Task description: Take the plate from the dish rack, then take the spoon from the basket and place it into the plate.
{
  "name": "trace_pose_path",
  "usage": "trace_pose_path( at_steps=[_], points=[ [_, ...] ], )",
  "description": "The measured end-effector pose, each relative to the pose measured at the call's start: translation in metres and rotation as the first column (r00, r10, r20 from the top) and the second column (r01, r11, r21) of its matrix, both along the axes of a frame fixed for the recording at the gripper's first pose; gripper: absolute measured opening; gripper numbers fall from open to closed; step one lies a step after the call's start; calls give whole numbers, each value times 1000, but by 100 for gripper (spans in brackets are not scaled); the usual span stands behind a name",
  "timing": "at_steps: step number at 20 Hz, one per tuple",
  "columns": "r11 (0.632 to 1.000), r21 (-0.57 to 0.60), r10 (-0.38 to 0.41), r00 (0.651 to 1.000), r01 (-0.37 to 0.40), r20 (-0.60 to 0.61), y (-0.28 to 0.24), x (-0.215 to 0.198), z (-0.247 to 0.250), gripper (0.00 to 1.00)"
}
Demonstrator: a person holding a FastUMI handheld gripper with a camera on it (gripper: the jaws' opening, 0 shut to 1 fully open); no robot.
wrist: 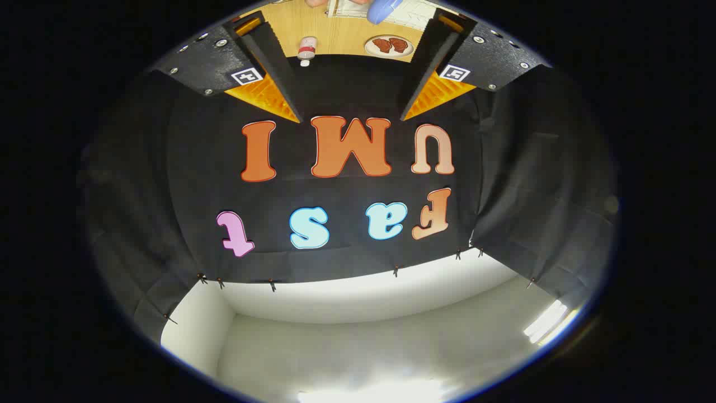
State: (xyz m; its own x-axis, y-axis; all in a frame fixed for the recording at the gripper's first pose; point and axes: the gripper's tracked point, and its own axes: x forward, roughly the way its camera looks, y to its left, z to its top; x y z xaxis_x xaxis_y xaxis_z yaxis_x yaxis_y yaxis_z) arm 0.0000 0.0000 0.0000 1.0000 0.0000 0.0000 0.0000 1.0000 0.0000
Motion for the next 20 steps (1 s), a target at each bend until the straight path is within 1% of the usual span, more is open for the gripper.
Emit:
trace_pose_path(
  at_steps=[13, 17, 20],
  points=[
    [999, -44, -1, 1000, 0, -27, -7, -6, -7, 98],
    [999, -48, -7, 995, 2, -102, -10, -9, -28, 98],
    [999, -34, -2, 979, -5, -203, -8, -13, -56, 99]
  ],
)
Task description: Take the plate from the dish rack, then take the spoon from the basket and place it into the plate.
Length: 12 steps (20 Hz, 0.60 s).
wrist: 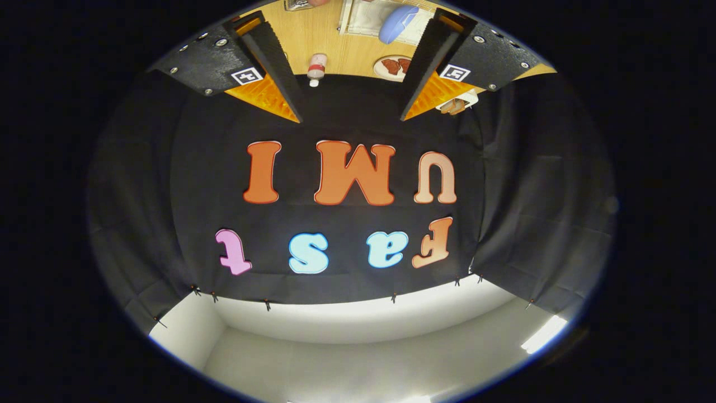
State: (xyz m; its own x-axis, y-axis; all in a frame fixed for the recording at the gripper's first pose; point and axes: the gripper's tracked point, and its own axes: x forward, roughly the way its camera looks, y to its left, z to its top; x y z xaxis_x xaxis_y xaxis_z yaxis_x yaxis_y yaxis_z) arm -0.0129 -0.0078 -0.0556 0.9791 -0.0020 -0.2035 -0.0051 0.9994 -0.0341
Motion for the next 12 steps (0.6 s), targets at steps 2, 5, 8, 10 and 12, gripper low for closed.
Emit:
trace_pose_path(
  at_steps=[2, 5, 8, 10, 12],
  points=[
    [1000, 22, 13, 997, -11, -83, 6, -1, -22, 99],
    [999, 28, 40, 984, -36, -176, 16, 0, -51, 99],
    [997, 37, 70, 956, -62, -284, 29, -2, -86, 99],
    [997, 29, 78, 930, -73, -358, 35, -1, -109, 98],
    [996, 18, 89, 900, -90, -426, 42, -2, -130, 97]
  ],
)
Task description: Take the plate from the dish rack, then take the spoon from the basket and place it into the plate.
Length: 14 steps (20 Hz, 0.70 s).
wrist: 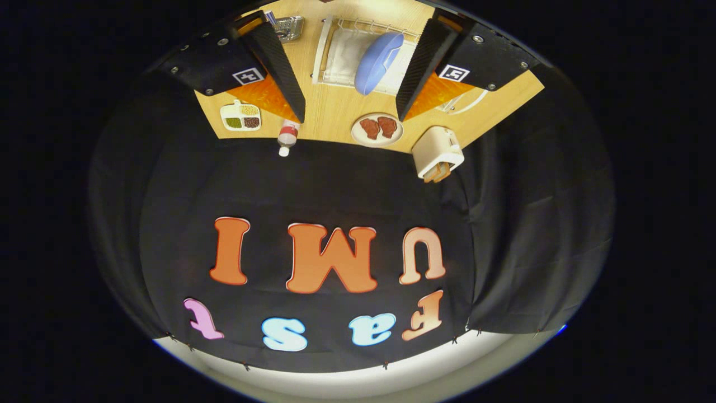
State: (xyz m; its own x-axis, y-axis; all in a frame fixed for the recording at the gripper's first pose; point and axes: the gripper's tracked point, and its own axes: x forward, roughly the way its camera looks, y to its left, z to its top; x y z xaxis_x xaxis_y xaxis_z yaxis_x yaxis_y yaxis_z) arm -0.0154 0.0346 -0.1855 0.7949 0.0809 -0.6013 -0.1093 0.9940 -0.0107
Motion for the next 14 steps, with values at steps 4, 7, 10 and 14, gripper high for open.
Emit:
trace_pose_path(
  at_steps=[4, 7, 10, 14],
  points=[
    [999, -7, 35, 990, -37, -140, 12, 1, -37, 96],
    [999, -10, 45, 960, -50, -277, 17, -3, -70, 93],
    [999, -15, 31, 911, -41, -410, 19, -9, -105, 88],
    [999, -29, 1, 839, -20, -545, 22, -23, -146, 78]
  ],
)
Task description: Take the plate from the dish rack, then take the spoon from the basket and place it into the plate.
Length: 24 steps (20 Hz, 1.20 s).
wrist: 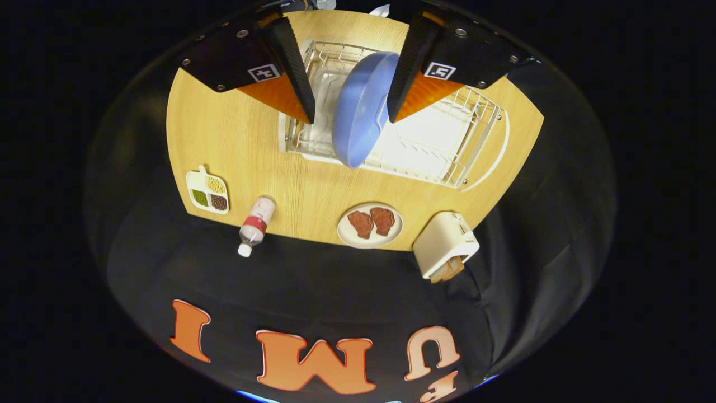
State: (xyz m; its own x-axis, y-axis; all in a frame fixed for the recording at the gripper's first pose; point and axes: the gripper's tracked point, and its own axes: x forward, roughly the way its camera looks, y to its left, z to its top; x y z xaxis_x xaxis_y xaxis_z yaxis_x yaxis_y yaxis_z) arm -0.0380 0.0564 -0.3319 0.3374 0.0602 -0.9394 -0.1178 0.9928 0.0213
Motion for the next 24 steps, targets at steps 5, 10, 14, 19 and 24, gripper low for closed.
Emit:
trace_pose_path(
  at_steps=[5, 10, 14, 19, 24],
  points=[
    [1000, -9, -22, 992, 21, -125, 8, -4, -31, 78],
    [999, -15, -38, 978, 36, -207, 16, -8, -60, 72],
    [996, -84, -54, 965, 33, -255, 8, -19, -74, 53],
    [984, -126, -151, 967, 126, -208, -1, -10, -54, 36],
    [968, -214, -158, 980, 131, -117, -23, -2, -26, 31]
  ],
)
